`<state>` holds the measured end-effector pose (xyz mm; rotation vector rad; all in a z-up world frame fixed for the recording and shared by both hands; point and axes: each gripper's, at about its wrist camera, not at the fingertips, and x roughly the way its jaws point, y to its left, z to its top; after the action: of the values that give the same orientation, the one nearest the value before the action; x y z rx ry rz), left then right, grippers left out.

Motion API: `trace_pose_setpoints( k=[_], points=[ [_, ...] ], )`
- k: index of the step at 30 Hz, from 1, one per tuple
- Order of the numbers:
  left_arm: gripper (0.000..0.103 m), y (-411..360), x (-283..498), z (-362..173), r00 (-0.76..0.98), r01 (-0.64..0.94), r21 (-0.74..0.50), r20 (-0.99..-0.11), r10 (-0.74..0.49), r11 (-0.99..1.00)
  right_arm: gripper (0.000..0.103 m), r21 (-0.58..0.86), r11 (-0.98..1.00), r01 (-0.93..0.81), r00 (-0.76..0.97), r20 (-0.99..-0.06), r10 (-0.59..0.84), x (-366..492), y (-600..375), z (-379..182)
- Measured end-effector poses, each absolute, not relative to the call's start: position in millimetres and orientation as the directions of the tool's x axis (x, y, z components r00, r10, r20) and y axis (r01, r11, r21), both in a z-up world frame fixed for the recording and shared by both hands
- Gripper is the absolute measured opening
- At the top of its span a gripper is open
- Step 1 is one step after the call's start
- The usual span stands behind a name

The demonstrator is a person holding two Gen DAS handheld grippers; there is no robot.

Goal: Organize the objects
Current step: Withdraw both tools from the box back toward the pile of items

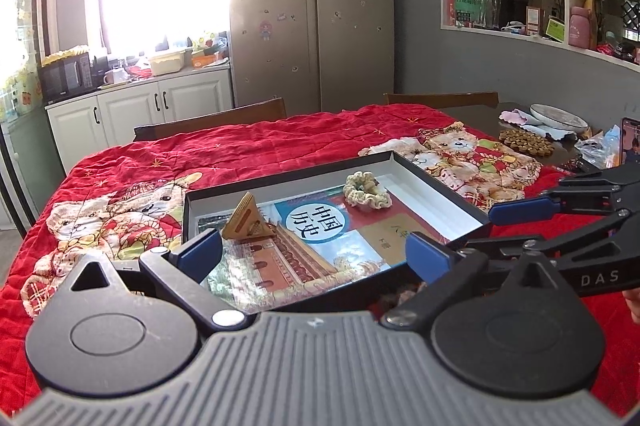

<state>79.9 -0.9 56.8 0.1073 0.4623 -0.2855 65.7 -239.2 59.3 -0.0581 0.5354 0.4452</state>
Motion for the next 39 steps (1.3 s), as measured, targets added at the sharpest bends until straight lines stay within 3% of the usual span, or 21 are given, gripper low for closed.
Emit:
trace_pose_setpoints(
  k=[39],
  points=[
    [0.102, 1, 39, 25, 0.796, 0.325, -0.038, -0.527, -0.296, 0.945, 0.05, 0.057, 0.91, -0.411, 0.759, -0.531, 0.376, 4, -267, 31]
  ],
)
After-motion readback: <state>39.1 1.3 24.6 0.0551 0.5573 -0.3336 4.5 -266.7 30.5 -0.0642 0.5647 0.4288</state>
